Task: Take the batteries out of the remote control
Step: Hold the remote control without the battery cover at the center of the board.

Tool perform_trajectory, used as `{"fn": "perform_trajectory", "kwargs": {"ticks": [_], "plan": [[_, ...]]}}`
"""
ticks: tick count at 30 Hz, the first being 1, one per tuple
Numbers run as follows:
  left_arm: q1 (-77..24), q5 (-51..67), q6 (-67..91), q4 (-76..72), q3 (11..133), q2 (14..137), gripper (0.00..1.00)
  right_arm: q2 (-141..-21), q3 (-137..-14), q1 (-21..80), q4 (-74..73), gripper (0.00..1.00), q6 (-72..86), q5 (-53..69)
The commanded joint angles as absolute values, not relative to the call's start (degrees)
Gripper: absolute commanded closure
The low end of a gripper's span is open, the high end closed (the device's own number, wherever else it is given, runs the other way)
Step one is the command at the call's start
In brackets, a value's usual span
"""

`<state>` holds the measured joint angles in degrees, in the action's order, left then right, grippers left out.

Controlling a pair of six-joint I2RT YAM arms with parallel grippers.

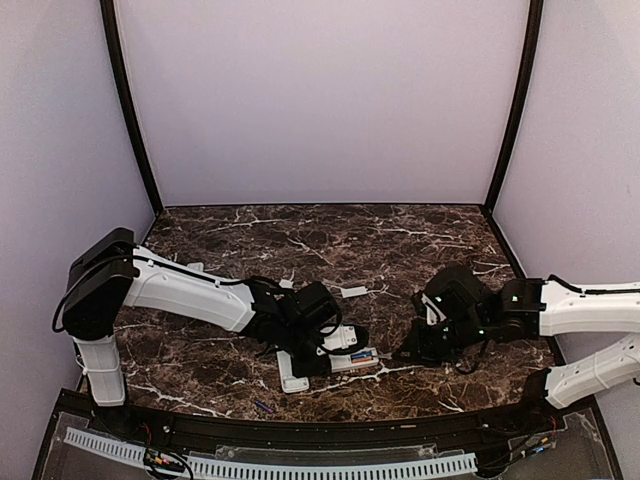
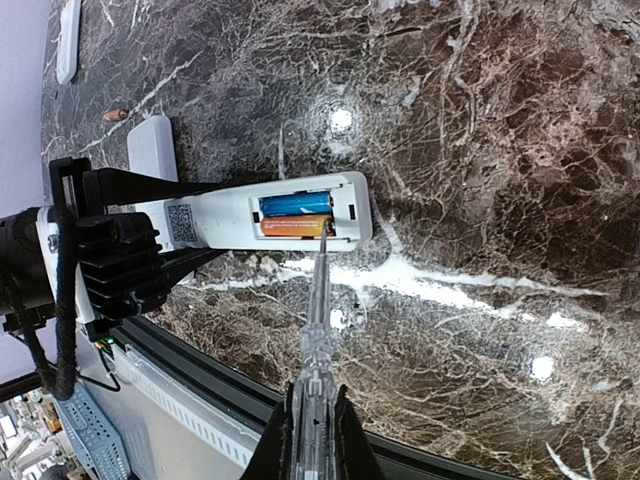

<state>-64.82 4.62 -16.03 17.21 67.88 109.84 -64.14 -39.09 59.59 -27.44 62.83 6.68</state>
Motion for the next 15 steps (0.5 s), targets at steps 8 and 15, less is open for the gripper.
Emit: {"fn": "perform_trajectory", "kwargs": {"ticks": [8, 15], "plan": [[-65.7, 4.0, -17.2, 19.8, 67.4, 110.9, 0.70, -61.3, -39.9, 60.9, -15.9, 1.00, 63.5, 14.2], [-65.9, 3.9, -17.3, 19.9, 67.5, 111.0, 0.70, -60.7, -40.1, 60.9, -15.8, 1.00, 63.7, 13.9]]}}
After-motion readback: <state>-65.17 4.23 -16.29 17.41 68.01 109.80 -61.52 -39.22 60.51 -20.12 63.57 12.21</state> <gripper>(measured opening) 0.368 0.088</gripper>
